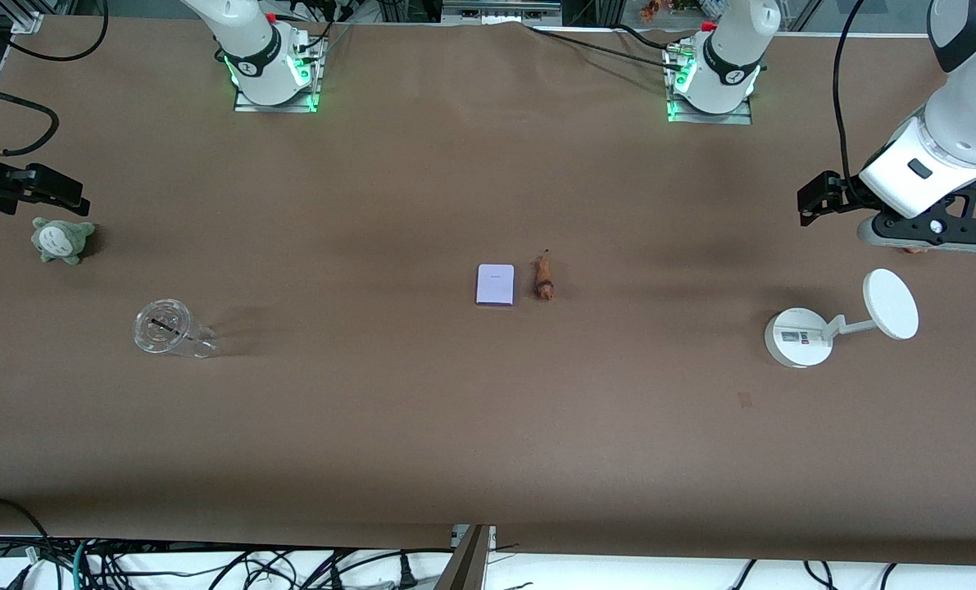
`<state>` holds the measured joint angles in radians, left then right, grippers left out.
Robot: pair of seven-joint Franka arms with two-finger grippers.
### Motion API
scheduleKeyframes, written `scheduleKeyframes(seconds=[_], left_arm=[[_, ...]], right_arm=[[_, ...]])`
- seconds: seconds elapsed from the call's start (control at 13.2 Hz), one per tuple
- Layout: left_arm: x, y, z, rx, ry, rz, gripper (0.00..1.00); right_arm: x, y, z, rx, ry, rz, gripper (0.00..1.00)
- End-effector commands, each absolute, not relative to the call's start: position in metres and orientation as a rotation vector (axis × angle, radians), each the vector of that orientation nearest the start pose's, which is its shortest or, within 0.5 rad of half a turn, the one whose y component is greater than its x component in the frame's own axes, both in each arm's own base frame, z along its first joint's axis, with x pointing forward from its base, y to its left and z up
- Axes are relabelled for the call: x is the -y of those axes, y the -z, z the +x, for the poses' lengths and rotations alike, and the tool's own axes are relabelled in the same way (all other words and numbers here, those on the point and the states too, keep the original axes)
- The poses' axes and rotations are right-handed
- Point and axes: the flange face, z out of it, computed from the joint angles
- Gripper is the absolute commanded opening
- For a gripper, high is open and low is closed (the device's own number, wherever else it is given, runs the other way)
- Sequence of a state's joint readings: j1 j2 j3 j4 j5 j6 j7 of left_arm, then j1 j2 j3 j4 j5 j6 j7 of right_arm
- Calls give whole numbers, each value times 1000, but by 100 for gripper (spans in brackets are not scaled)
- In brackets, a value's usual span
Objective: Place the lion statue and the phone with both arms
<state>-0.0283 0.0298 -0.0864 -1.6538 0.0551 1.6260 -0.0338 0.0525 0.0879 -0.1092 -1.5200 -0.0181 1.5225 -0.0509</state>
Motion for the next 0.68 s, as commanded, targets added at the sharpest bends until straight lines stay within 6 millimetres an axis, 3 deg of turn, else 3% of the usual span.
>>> scheduleKeyframes(seconds=[0.0,0.6], left_arm=[[60,-581,560,-120,-91,-3101,100],[61,-580,560,-120,-91,-3104,100]], right_arm=[[33,-600,578,-10,-121,-3166,100],[28,-600,578,-10,-120,-3165,100]])
